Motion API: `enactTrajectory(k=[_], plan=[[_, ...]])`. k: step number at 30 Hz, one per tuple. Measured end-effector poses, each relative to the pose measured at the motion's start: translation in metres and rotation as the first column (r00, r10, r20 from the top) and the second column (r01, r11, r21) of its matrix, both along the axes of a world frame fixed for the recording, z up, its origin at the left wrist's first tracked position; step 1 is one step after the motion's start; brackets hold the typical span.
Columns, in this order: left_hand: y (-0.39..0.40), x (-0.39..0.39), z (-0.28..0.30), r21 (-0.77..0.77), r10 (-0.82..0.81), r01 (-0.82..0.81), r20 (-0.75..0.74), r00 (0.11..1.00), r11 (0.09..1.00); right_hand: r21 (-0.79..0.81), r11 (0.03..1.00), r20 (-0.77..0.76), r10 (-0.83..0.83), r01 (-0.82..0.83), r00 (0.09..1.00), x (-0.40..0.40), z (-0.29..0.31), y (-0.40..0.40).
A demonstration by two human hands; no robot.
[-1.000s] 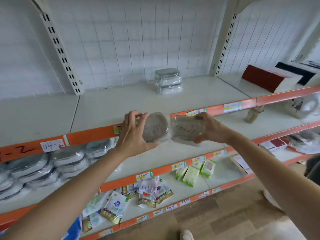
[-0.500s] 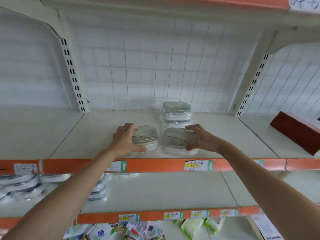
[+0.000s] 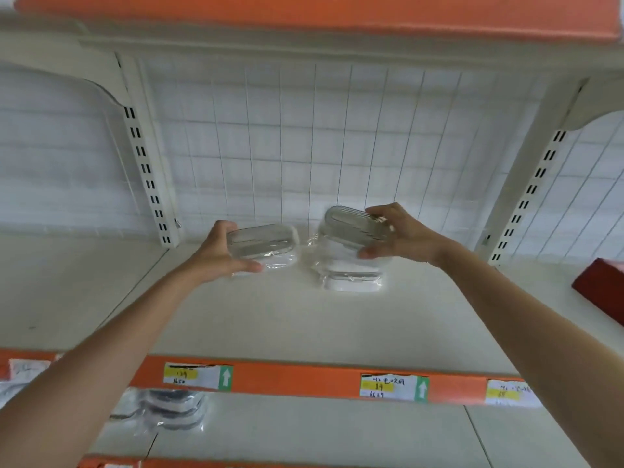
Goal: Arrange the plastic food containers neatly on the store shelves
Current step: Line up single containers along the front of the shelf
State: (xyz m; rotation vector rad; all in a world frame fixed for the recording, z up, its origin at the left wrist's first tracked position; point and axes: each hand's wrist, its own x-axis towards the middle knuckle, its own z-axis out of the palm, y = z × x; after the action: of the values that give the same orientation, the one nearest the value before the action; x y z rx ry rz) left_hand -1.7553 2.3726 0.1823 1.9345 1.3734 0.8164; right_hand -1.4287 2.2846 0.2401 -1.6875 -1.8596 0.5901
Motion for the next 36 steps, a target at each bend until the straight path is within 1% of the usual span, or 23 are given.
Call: enactTrajectory(k=[3,6,8,9,11,14,15,16,19,20,22,24,28,31,33,35,36], plan=[[0.014,0.01,0.003,-0.028,0.038,-0.036,0.065,0.997,0.999,-0.009,0.997,0.035,-0.073,0.073,0.997,0.008,0.004,0.025],[0.024,0.02,0.011,-0.018,0.07,-0.068,0.14,0.988,0.997,-0.012,0.996,0.057,-0.084,0.085,0.995,0.01,0.001,0.044],[0.028,0.025,0.017,-0.011,0.072,-0.071,0.187,0.98,0.997,-0.073,0.995,0.096,-0.059,0.067,0.994,0.011,-0.006,0.052],[0.03,0.027,0.021,0.003,0.067,-0.069,0.196,0.978,0.998,-0.118,0.992,0.086,-0.043,0.053,0.995,0.013,-0.01,0.054],[0.033,0.035,0.03,0.044,0.045,-0.055,0.201,0.979,0.998,-0.167,0.985,0.055,-0.029,0.038,0.998,0.016,-0.014,0.055],[0.038,0.063,0.045,0.146,-0.055,0.025,0.207,0.977,0.989,-0.153,0.987,0.157,-0.022,0.046,0.987,0.019,-0.013,0.056],[0.039,0.076,0.052,0.172,-0.096,0.059,0.211,0.973,0.983,-0.147,0.988,0.16,-0.022,0.046,0.987,0.02,-0.013,0.055],[0.04,0.089,0.057,0.189,-0.135,0.095,0.21,0.968,0.977,-0.144,0.989,0.118,-0.029,0.046,0.993,0.021,-0.011,0.053],[0.039,0.126,0.064,0.195,-0.235,0.202,0.163,0.958,0.96,-0.123,0.991,-0.152,-0.079,0.06,0.985,0.027,0.001,0.044],[0.038,0.136,0.062,0.181,-0.257,0.232,0.133,0.957,0.956,-0.108,0.992,-0.204,-0.08,0.058,0.976,0.029,0.003,0.041],[0.037,0.149,0.052,0.119,-0.291,0.282,0.063,0.955,0.952,-0.084,0.994,-0.215,-0.088,0.071,0.973,0.031,0.003,0.037],[0.038,0.152,0.044,0.061,-0.307,0.304,0.049,0.951,0.951,-0.061,0.993,-0.184,-0.114,0.104,0.976,0.029,-0.003,0.035],[0.041,0.143,0.037,0.039,-0.353,0.351,0.135,0.926,0.935,0.042,0.986,-0.213,-0.147,0.159,0.966,0.026,-0.016,0.035],[0.037,0.133,0.027,-0.078,-0.307,0.329,0.21,0.928,0.941,0.039,0.986,-0.275,-0.143,0.159,0.951,0.027,-0.017,0.034],[0.032,0.131,0.017,-0.142,-0.321,0.369,0.276,0.906,0.918,0.038,0.99,-0.28,-0.118,0.133,0.953,0.026,-0.022,0.032],[0.025,0.135,0.009,-0.136,-0.35,0.402,0.294,0.889,0.906,0.039,0.991,-0.285,-0.108,0.125,0.952,0.024,-0.027,0.032],[0.021,0.138,0.004,-0.096,-0.336,0.373,0.274,0.901,0.923,0.047,0.989,-0.293,-0.121,0.141,0.949,0.024,-0.029,0.032]])
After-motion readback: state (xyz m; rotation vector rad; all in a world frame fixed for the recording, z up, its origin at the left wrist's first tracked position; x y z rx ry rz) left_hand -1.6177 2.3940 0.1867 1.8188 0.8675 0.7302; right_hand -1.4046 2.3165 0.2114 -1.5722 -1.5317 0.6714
